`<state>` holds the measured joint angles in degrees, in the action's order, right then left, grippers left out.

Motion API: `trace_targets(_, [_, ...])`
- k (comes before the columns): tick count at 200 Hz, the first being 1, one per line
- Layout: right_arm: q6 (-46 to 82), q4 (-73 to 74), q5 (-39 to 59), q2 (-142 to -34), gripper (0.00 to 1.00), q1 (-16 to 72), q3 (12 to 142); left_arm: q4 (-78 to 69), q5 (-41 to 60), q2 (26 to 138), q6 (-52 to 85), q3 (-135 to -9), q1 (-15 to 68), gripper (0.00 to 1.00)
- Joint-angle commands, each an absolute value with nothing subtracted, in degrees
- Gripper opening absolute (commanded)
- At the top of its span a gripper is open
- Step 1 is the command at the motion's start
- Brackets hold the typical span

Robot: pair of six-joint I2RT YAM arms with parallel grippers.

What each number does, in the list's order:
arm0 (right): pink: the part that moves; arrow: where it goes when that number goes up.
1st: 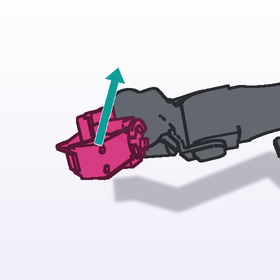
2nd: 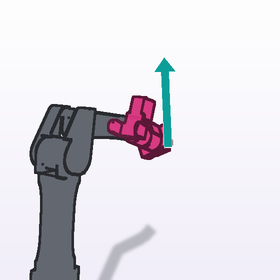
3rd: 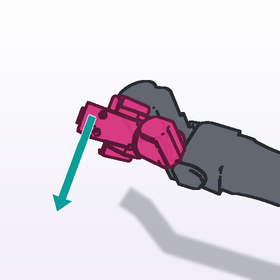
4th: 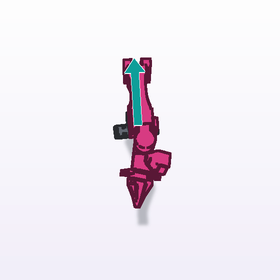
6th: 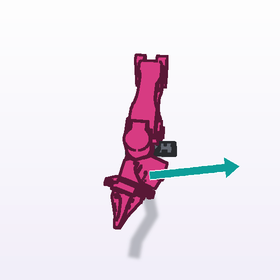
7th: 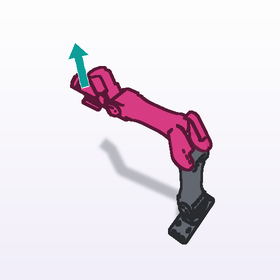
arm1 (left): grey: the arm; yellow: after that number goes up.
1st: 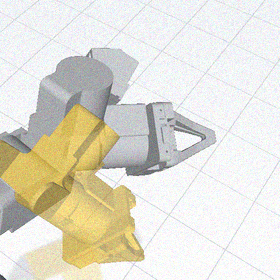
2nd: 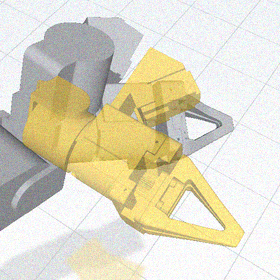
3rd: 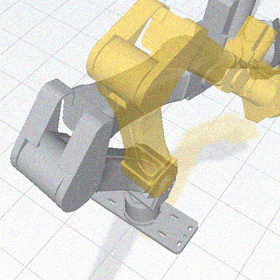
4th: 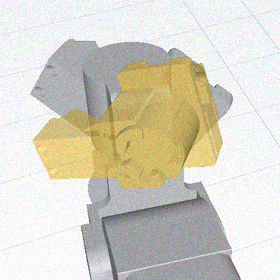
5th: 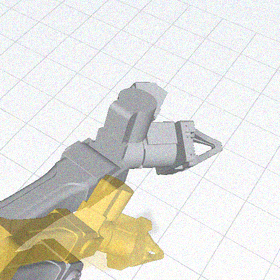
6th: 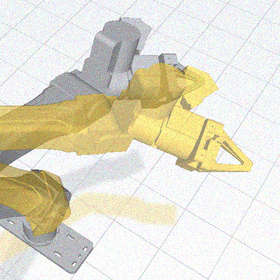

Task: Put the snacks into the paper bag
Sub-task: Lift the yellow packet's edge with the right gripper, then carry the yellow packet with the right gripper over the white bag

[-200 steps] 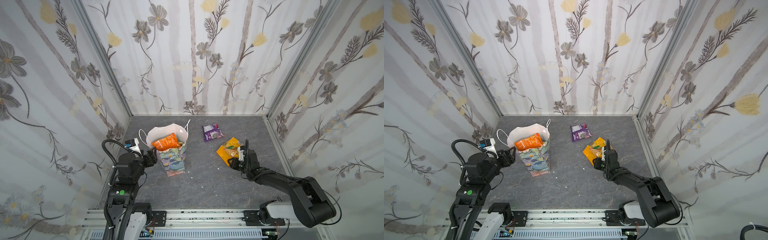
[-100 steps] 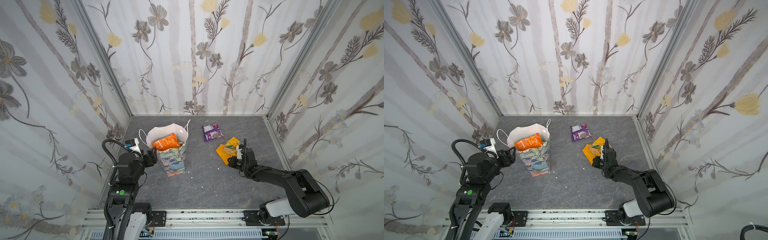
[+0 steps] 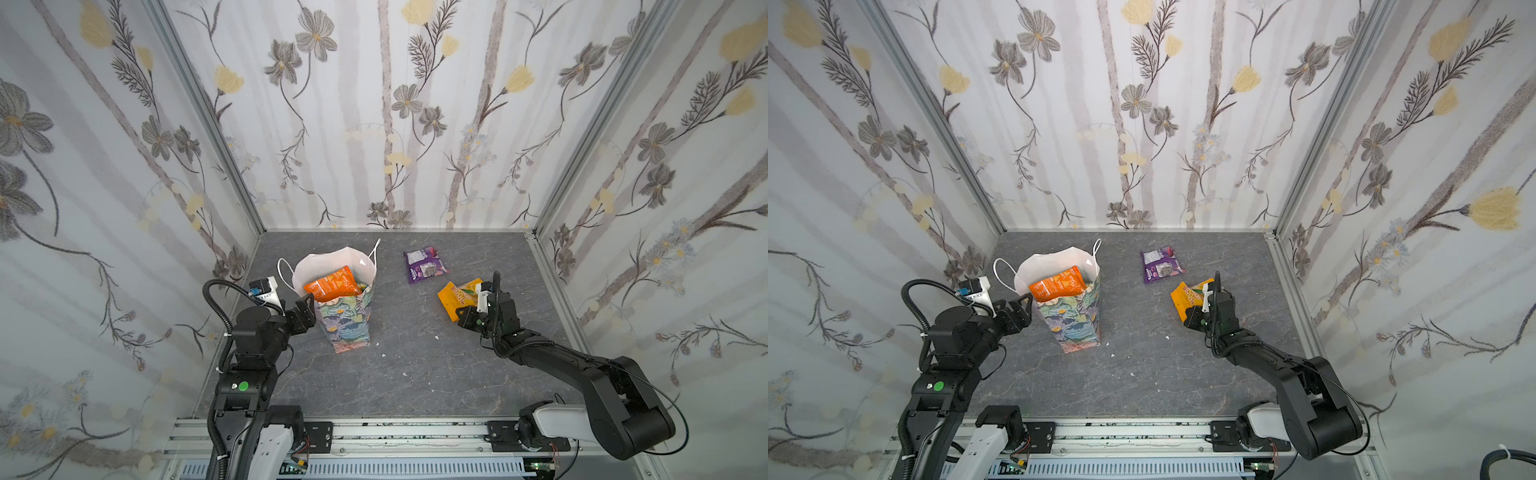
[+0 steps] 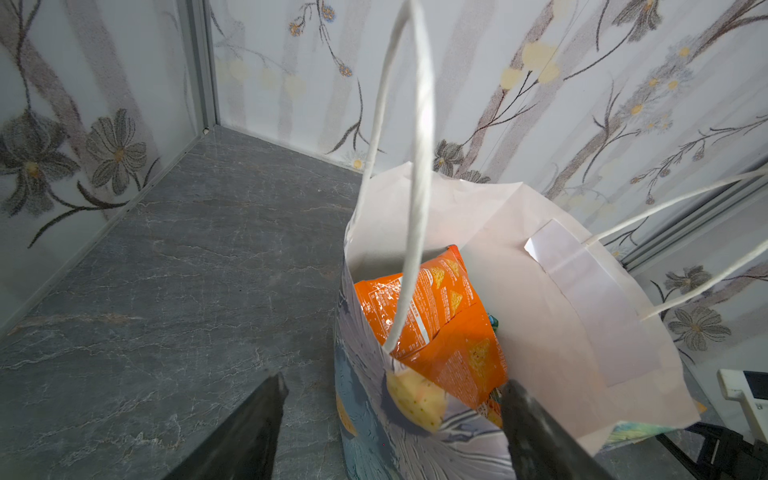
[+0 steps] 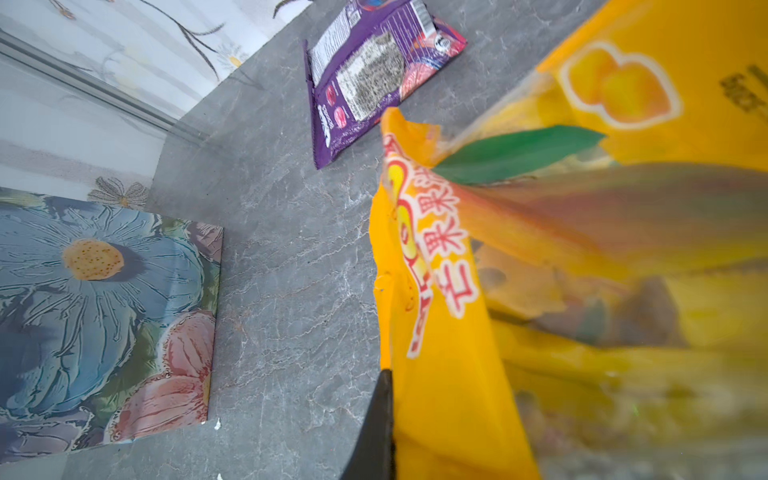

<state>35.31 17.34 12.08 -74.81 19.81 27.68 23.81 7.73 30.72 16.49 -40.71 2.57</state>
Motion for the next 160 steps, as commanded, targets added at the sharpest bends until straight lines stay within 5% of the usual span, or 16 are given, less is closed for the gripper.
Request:
trace_targets(1, [33.1,16.8,12.5,-73.1,0.00,20.2,29.5,22.2,7.2,30.3,16.5,-40.7,2.5,0.82])
trace_targets(160, [25.6,0.6,12.0,-66.3,0.00,29.7,45.2,22.7,5.8,30.3,17.1,-40.7,2.1,0.86])
